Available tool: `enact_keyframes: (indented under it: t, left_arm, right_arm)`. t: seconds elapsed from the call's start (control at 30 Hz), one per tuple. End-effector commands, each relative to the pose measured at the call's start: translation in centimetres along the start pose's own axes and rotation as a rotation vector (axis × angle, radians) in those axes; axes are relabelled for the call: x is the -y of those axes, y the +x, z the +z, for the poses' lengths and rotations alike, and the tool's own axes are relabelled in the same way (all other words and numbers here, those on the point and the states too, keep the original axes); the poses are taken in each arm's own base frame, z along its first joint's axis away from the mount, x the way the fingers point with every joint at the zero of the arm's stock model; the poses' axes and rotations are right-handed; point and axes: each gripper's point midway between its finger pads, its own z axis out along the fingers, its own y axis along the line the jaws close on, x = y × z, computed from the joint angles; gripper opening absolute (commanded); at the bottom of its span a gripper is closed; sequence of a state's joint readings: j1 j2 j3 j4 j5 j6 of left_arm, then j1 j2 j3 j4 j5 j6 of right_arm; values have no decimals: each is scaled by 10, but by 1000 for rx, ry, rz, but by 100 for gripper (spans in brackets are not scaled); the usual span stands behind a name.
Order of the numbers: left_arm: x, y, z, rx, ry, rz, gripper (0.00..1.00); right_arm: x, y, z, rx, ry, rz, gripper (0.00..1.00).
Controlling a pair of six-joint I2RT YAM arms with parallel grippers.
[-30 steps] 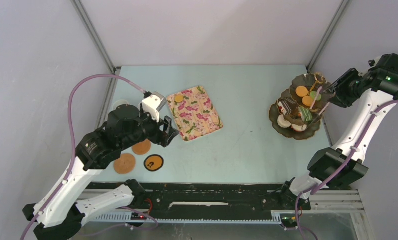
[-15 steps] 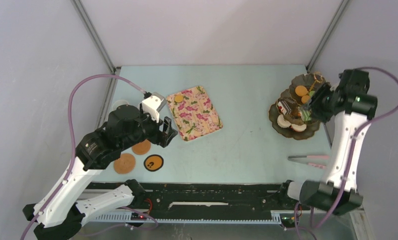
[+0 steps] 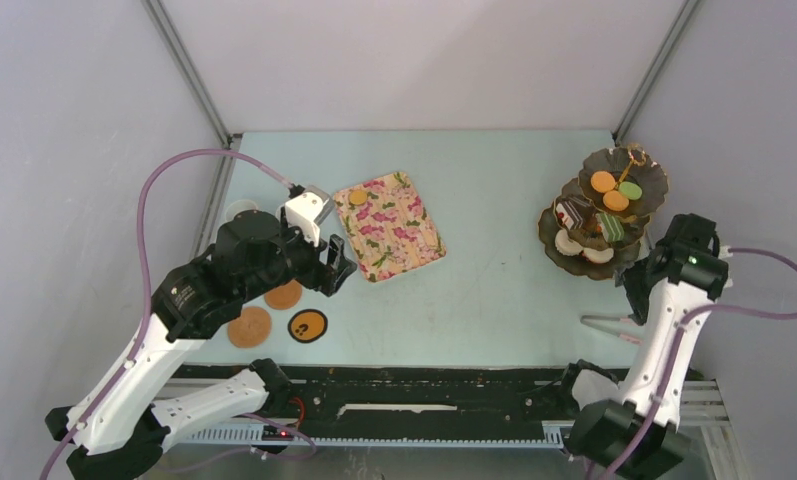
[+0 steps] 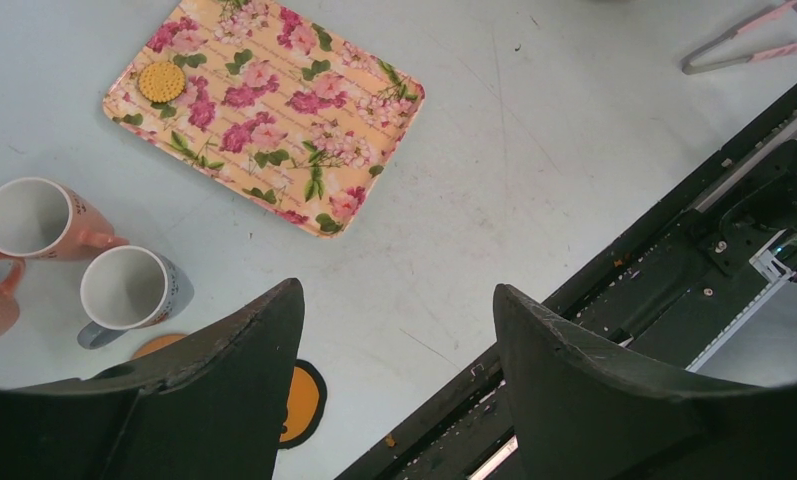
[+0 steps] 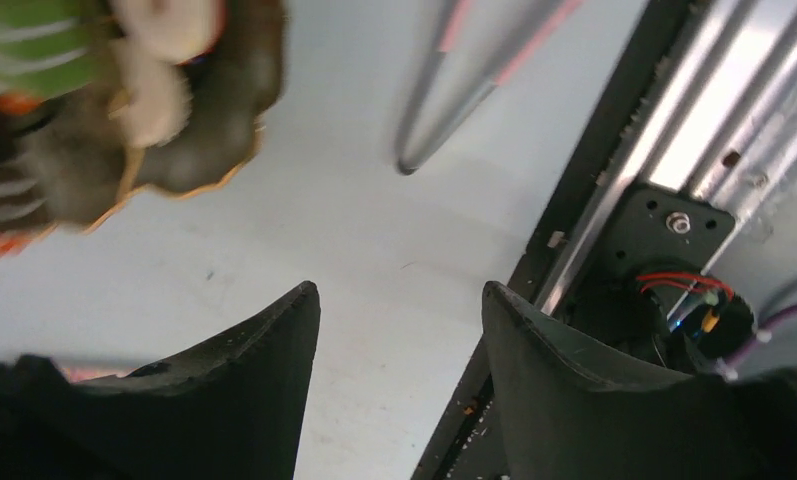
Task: Serve the afternoon tea
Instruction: Pick up the clamp from the center of the board.
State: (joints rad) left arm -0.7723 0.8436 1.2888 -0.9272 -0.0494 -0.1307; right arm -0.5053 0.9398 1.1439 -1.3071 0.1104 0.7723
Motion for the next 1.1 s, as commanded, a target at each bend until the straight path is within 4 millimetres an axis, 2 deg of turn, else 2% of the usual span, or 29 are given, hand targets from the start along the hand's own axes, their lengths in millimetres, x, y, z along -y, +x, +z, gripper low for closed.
enact_keyframes:
  t: [0.0, 0.2, 0.37, 0.5, 0.63, 0.9, 1.07]
  left_arm:
    - [3, -15, -6, 50, 12, 7, 76]
    - [4, -13, -5, 36, 16, -2, 76]
    - [4, -14, -3, 23, 11, -5, 75]
    - [3, -16, -3, 12, 6, -8, 75]
    - [5, -20, -2, 8, 9, -14, 77]
    - [6, -36, -5, 16, 4, -43, 77]
    - [1, -43, -8, 35, -13, -95, 77]
  right_arm:
    - [25, -9, 44, 50, 206, 214, 62]
    - [22, -1, 102, -13, 296, 255, 57]
    - [24, 4, 133, -22, 333, 282, 55]
    - [38, 11, 141, -43, 419, 290, 54]
    - [47, 13, 150, -33, 432, 302, 54]
    - [39, 18, 180, -81, 423, 280, 51]
    - [39, 22, 192, -108, 428, 239, 49]
